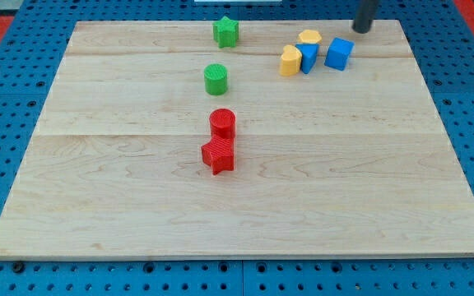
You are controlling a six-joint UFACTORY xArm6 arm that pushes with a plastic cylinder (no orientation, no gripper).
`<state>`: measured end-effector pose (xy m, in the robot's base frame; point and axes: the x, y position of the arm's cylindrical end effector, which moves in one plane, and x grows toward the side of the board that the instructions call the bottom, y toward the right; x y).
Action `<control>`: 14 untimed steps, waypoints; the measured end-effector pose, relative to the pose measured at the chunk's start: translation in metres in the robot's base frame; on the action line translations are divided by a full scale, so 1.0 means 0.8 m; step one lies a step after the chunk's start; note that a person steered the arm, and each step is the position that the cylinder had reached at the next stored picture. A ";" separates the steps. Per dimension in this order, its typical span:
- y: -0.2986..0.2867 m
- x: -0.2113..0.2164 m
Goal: Move blue cube downwards
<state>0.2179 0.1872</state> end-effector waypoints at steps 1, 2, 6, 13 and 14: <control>-0.023 0.056; -0.029 0.094; -0.072 0.190; -0.054 0.298; -0.076 0.323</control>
<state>0.4766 0.1263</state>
